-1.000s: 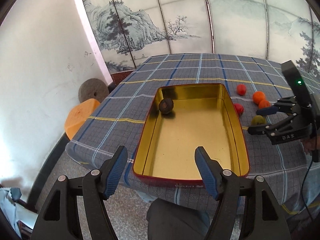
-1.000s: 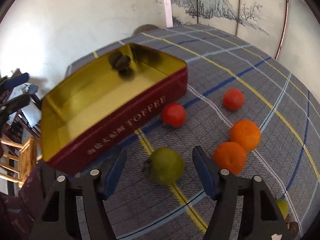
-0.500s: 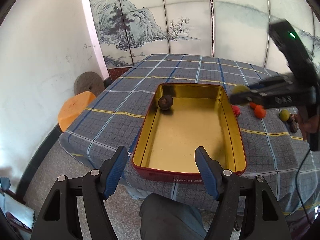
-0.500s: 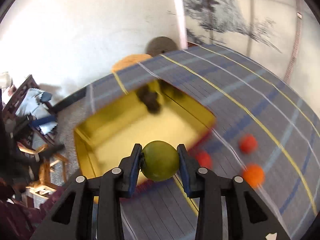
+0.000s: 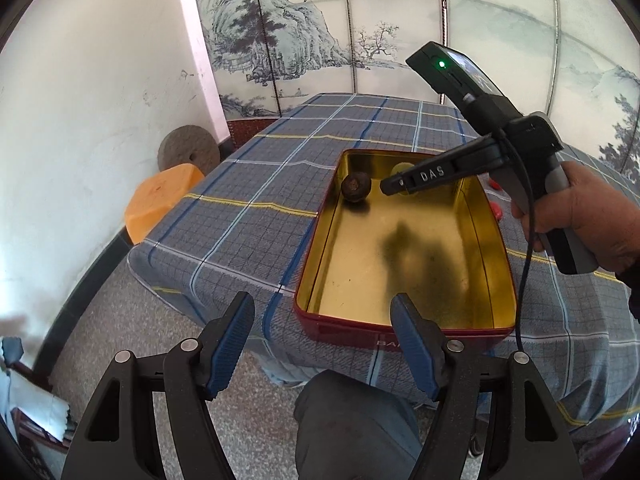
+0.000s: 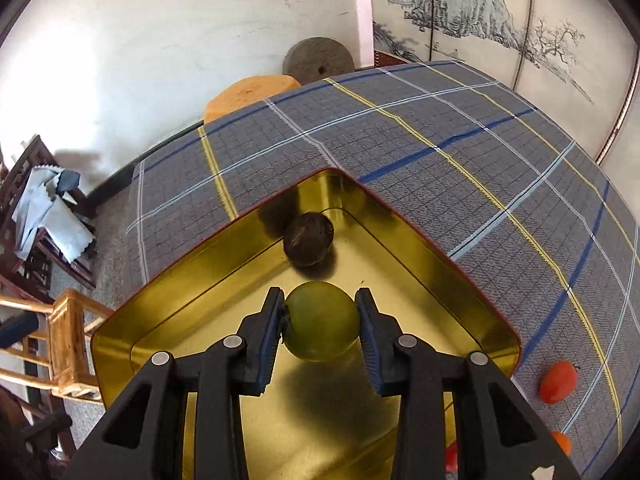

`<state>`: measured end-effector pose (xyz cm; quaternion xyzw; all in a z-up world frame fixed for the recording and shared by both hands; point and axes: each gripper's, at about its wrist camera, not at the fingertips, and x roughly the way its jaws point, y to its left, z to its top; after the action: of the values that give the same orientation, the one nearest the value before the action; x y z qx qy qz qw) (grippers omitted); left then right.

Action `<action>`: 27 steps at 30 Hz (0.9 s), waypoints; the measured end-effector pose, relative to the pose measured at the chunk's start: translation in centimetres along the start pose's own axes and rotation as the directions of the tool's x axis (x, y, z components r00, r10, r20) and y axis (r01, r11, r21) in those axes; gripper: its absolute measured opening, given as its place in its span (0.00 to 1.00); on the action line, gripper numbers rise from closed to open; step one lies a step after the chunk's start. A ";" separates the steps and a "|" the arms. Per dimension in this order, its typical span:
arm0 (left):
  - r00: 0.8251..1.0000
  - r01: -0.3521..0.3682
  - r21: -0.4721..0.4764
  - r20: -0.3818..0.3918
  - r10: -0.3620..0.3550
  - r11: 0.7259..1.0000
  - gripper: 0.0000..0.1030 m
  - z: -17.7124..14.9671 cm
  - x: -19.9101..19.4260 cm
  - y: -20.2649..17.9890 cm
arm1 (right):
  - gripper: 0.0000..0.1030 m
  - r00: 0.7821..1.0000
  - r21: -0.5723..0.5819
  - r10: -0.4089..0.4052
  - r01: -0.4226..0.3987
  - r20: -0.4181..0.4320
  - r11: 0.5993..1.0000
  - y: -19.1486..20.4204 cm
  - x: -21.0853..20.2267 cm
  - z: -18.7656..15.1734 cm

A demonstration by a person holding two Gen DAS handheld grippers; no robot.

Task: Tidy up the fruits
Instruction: 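Grasp the green lime with the right gripper and drop it into the tin, then grasp the red tomato beside the tin with the left gripper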

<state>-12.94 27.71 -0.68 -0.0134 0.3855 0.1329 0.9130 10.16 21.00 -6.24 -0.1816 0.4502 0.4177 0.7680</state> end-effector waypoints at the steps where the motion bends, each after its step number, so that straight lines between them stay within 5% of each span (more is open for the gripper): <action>1: 1.000 0.000 -0.003 -0.002 0.000 1.000 0.69 -0.1 0.1 0.1 | 0.35 1.000 0.009 -0.003 0.002 0.007 1.000 -0.1 0.1 0.3; 7: 1.000 -0.007 -0.005 -0.012 0.007 1.000 0.69 -0.4 0.3 0.2 | 0.46 0.992 0.091 -0.003 -0.008 0.125 0.996 -1.2 -1.5 1.1; 15: 1.000 0.000 0.027 -0.020 0.001 1.000 0.70 -0.5 0.2 -0.7 | 0.65 0.926 0.122 0.026 -0.078 0.377 0.989 -2.2 -10.0 -1.5; 21: 1.000 0.022 0.099 -0.014 -0.021 0.995 0.70 -0.4 -0.2 -2.7 | 0.81 0.889 0.141 -0.072 0.009 0.452 0.990 -3.5 -16.9 -9.6; 27: 0.997 0.066 0.177 0.025 -0.071 0.982 0.70 0.0 -1.4 -5.6 | 0.83 0.883 0.337 -0.309 0.187 0.354 0.923 -9.6 -20.8 -21.5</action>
<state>-12.46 21.97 -0.19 0.0563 0.3806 0.0671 0.9206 1.21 -8.62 -0.97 -0.0328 0.3127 0.2716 0.9096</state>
